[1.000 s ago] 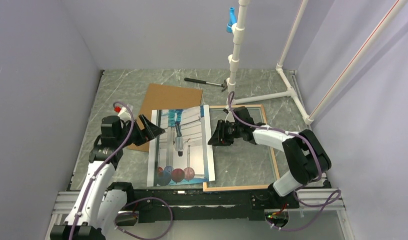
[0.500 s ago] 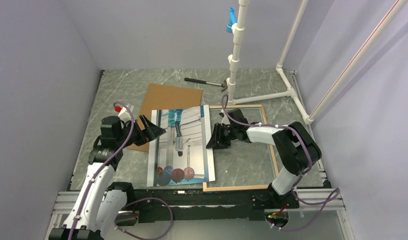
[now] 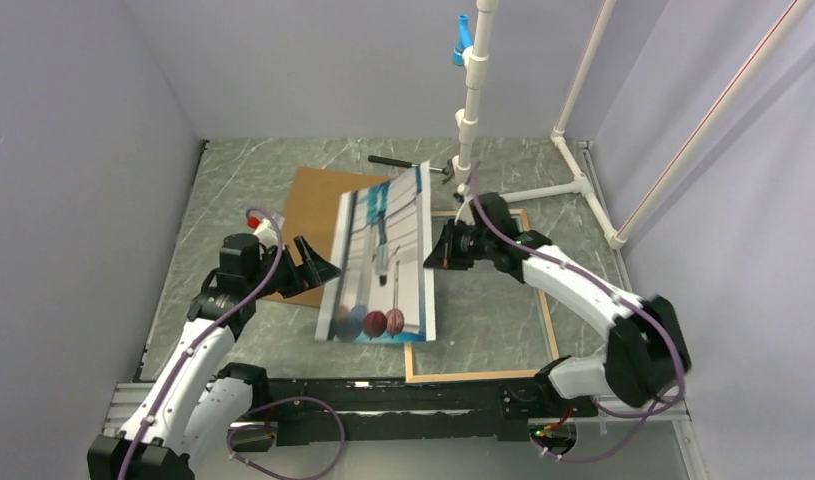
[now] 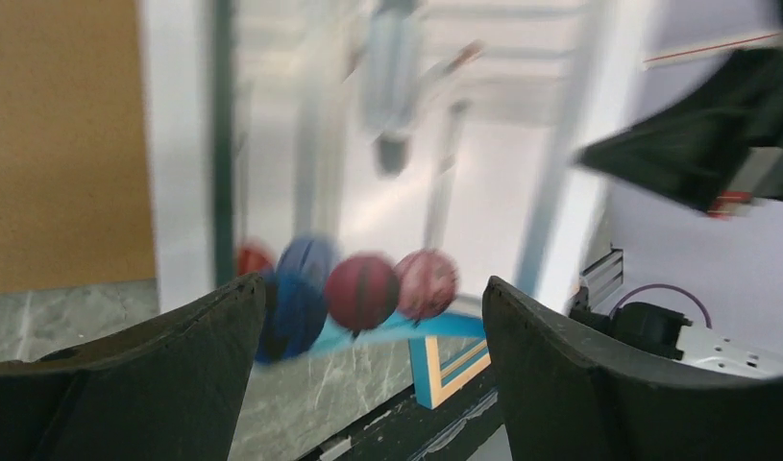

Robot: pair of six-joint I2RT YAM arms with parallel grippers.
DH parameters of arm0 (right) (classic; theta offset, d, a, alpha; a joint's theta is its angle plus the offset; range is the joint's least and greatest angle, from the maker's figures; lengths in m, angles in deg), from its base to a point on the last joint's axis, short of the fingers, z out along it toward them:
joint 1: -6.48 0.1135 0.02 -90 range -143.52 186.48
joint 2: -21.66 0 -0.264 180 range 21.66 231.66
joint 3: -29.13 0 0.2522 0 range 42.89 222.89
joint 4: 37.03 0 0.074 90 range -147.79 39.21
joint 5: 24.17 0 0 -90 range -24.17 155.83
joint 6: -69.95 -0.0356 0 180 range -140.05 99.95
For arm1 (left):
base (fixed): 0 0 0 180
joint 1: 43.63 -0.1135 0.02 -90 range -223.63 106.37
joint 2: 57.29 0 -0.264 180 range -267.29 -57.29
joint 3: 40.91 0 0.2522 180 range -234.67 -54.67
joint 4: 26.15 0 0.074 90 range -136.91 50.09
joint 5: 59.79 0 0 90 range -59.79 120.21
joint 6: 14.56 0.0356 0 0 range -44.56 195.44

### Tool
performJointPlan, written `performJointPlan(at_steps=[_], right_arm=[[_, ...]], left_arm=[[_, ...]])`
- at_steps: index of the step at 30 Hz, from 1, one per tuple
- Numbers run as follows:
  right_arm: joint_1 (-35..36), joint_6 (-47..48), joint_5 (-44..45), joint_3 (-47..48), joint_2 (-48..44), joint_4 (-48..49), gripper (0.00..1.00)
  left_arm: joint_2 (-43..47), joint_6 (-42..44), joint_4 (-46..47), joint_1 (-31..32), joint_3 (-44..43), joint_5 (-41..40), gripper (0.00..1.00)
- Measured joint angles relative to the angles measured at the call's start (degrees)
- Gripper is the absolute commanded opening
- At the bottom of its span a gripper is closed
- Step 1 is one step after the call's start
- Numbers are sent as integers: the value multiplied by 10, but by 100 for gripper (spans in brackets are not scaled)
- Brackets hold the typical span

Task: Put the photo into the frame
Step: Pick up the photo at the center of the board, then move the photo frame to the center of the board.

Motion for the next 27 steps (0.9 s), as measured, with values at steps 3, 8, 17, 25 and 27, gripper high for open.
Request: performJointPlan(at_steps=[3,8,17,25,27], right_arm=[[0,14,52,40,-91,-45,0],[-1,30,143,105,-223,-91,0],[-2,34,260,166,-363,-121,0],[-2,39,304,199,-389,-147,0],[-2,41,313,199,-393,-155,0]], left_arm=[[-23,-9,6,35,10,-24,85],[-79,-35,30,109,19,-68,85],[-278,-81,62,291,-62,-176,79],[-426,-99,26,383,-208,-277,61],[-461,-103,12,397,-241,-298,58]])
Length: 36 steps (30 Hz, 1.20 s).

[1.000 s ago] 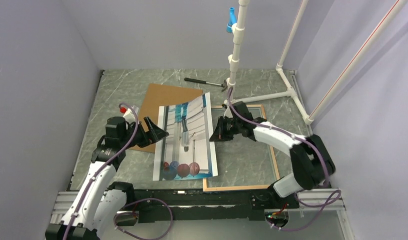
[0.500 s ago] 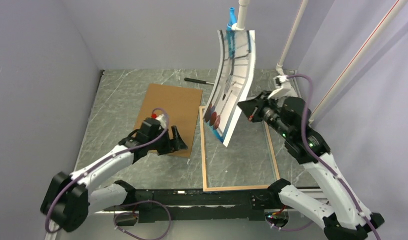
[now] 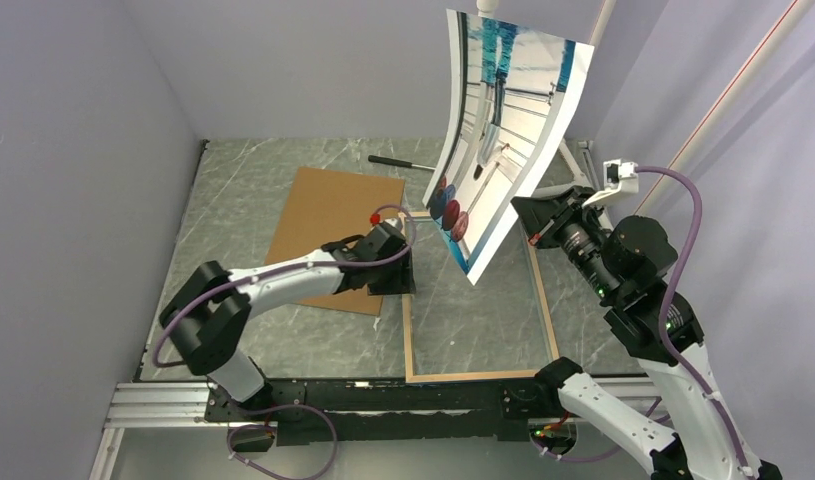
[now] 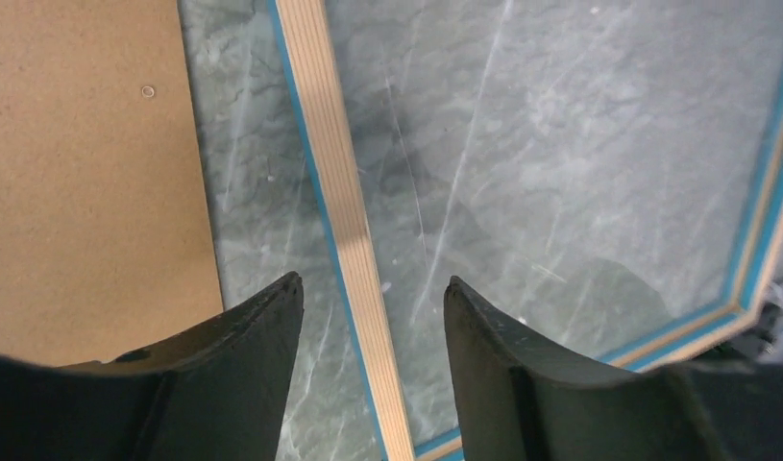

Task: Put the photo into the frame
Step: Move the photo frame to the center of the board.

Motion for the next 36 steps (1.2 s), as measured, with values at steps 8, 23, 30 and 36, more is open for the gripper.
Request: performJointPlan(at_steps=[8,23,30,36], right_arm=[[0,8,19,0,-4,-10,0],[0,9,27,0,-2,-10,0],[0,9,13,0,11,-10,0],[0,10,-3,0,23,-10,0]], left_arm=[[-129,-24,-92,24,-86,-67,46],[-121,-68,-82,14,-69,-70,0],[-60,-76,-74,-17,2,-76,0],[-23,-83,-95,-33,38,-88,0]])
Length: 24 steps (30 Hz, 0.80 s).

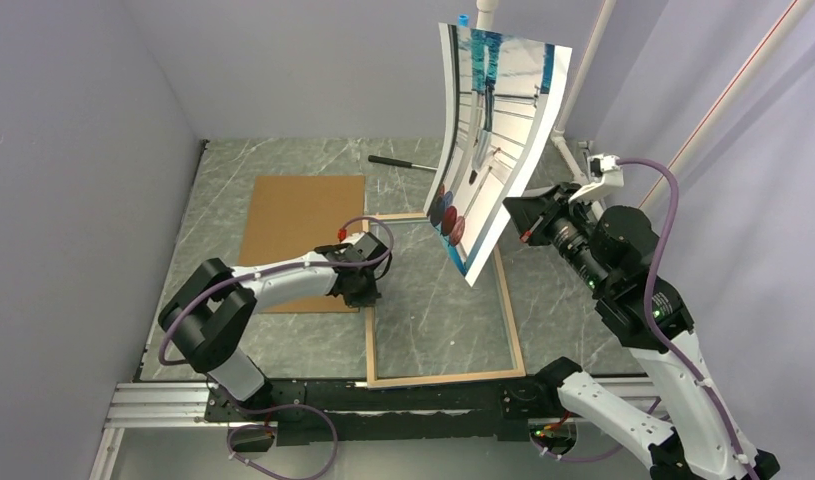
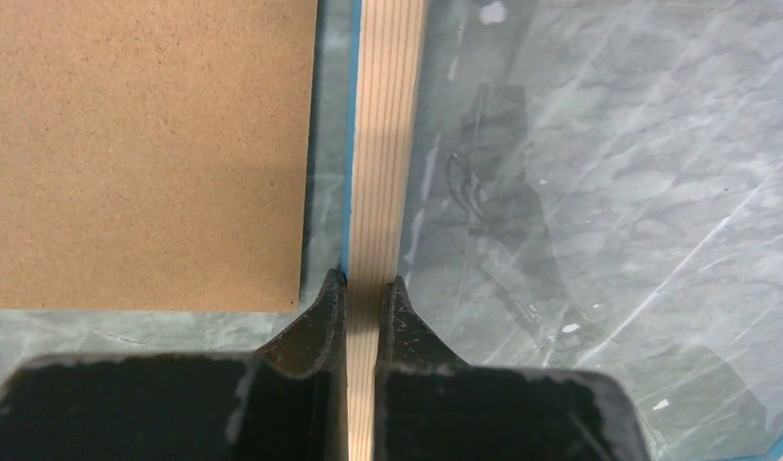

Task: Put the photo into the frame
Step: Move the photo frame to the center of the board, then turn over the photo from the photo frame.

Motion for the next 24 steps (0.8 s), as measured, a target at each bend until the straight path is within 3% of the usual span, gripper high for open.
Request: performJointPlan(at_steps=[2,5,7,9,19,24], right_arm=[[0,2,-5,0,5,0,0],[0,7,-14,2,15,-7,0],[0,10,-23,10,24,-18,0],[0,14,-30,20,34,-30,0],[0,45,-77,93,83,-122,0],[0,56,-100,159,125,-193,0]], left_arm=[[11,0,-3,-4,10,-2,8],[28,6,-7,-8,25,-6,34],[38,17,-11,-11,34,-7,75],[58,33,-17,-12,40,-7,98],[266,55,-12,-15,48,-15,99],[307,55,-23,-17,50,-33,99]])
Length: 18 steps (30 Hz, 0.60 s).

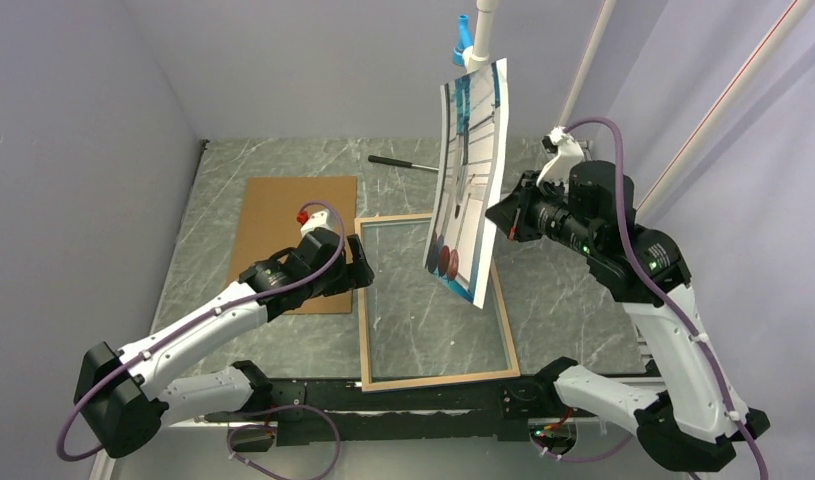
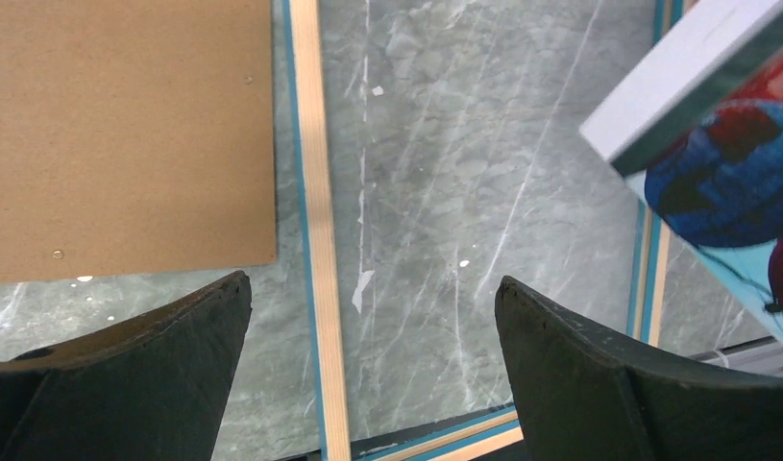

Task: Put the photo into the frame
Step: Turn over the photo from the photo frame.

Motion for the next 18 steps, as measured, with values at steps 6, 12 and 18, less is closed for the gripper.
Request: performJointPlan(at_steps=[6,12,18], right_arm=[[0,13,12,78,55,-108,0],[0,34,45,159,101,-196,0],[0,56,69,177,157,-246,0]], left_arm=[[0,0,-18,-8,7,-5,99],[-14,1,-33,-10,7,-4,99],[-23,4,-39,-10,7,-3,99]])
